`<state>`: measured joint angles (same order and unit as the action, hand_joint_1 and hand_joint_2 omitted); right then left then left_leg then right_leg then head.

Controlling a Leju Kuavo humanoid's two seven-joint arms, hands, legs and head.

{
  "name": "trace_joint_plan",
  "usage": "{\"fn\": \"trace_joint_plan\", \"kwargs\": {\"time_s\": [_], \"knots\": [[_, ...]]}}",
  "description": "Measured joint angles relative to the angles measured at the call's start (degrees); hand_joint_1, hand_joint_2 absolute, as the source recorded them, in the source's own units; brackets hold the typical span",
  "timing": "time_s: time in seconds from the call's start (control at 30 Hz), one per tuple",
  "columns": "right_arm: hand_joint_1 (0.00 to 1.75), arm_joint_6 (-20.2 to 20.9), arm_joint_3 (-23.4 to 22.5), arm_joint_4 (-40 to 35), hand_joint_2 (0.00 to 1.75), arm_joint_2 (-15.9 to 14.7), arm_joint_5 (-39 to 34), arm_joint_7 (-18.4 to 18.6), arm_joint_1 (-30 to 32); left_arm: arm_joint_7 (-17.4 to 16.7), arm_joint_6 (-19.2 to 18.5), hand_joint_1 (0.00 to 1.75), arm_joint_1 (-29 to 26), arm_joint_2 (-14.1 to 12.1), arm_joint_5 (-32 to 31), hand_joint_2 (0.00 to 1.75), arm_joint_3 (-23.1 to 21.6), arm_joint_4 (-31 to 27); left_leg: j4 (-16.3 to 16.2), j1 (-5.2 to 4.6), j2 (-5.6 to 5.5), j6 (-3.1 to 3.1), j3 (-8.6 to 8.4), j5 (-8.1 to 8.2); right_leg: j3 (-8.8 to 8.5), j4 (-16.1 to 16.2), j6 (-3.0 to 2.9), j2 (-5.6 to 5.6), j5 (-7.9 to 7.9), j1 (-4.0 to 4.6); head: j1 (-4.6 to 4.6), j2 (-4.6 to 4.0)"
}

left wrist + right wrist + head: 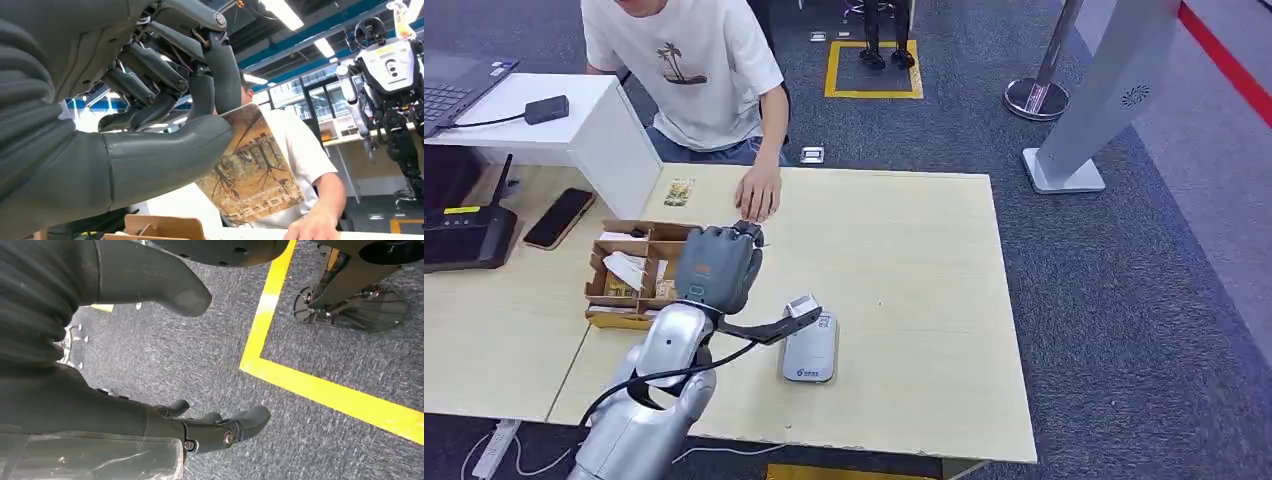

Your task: Pass the card to the sensor for recognition and then transmit it.

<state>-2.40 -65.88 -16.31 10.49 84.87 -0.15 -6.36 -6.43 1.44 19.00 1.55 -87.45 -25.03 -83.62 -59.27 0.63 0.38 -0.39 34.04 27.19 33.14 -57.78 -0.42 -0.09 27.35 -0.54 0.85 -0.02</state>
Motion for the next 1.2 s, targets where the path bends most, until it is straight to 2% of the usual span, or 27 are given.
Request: {"fn": "trace_joint_plan", "kwargs": {"time_s": [0.07, 0.17, 0.3, 0.57, 0.9, 1.0, 1.1, 1.2], "knots": [[0.00, 0.00, 0.00, -0.02, 1.75, 0.00, 0.00, 0.00, 0.00, 0.45, 0.00, 1.75, 0.08, 0.20, 0.00, 1.75, 0.00, 0.33, 0.00, 0.00, 0.00, 0.00, 0.00, 0.00, 0.00, 0.00, 0.00, 0.00, 0.00, 0.00, 0.00, 0.00], [0.00, 0.02, 0.02, 0.00, 1.75, 0.00, 0.15, 0.00, 0.00, 2.89, 0.00, 1.75, 0.11, 1.13, 0.00, 1.75, 0.00, 0.79, 0.00, -0.01, -0.01, 0.00, 0.01, 0.00, 0.00, 0.00, 0.00, -0.01, 0.00, 0.00, 0.00, 0.00], [0.00, 0.07, 0.20, 0.00, 1.75, 0.00, 0.24, 0.00, -0.05, 5.75, -0.53, 1.75, 0.30, 3.55, 0.00, 1.75, -0.94, 2.09, -0.01, -0.04, -0.01, 0.01, 0.01, 0.00, -0.01, 0.00, 0.01, -0.01, -0.01, 0.00, 0.00, 0.00], [0.00, 0.02, 0.24, -0.02, 1.75, 0.00, 0.81, 0.00, -0.37, 6.51, -0.79, 1.75, 0.57, 5.55, 0.00, 1.75, -4.15, 5.73, -0.03, -0.03, -0.01, 0.01, 0.00, 0.00, -0.01, 0.00, 0.01, 0.00, -0.01, -0.05, 0.00, 0.00], [0.00, 0.50, 0.35, -0.02, 1.75, -0.02, 0.59, 0.00, -0.71, 9.49, -1.18, 1.75, 1.71, 5.44, 0.28, 1.75, -9.90, 13.57, -0.03, -0.04, -0.01, 0.01, 0.01, 0.00, -0.01, 0.00, 0.01, 0.00, -0.01, -0.04, 0.00, 0.00], [0.00, -0.04, 0.35, -0.02, 1.75, -0.02, -0.44, 0.00, -0.58, 8.51, -1.38, 1.75, 1.82, 4.89, 0.48, 1.75, -10.91, 14.12, -0.03, -0.04, -0.01, 0.01, 0.01, 0.00, -0.01, 0.00, 0.01, 0.00, -0.01, -0.04, 0.00, 0.00], [0.00, -0.09, 0.35, -0.02, 1.75, -0.02, -0.63, 0.00, -0.32, 7.85, -4.00, 1.75, 2.25, 3.96, 0.48, 1.75, -11.04, 14.08, -0.03, -0.03, -0.02, 0.01, 0.01, 0.00, -0.01, 0.00, 0.02, -0.01, -0.01, -0.04, -0.02, 0.00], [0.00, 0.02, 0.35, -0.02, 1.75, -0.02, -0.59, -0.04, -0.37, 10.40, -5.77, 1.75, 3.18, 2.67, 1.04, 1.75, -12.56, 14.36, -0.02, -0.03, -0.01, 0.01, 0.01, 0.00, -0.01, 0.00, 0.01, 0.00, -0.01, -0.04, 0.00, 0.00]]}}
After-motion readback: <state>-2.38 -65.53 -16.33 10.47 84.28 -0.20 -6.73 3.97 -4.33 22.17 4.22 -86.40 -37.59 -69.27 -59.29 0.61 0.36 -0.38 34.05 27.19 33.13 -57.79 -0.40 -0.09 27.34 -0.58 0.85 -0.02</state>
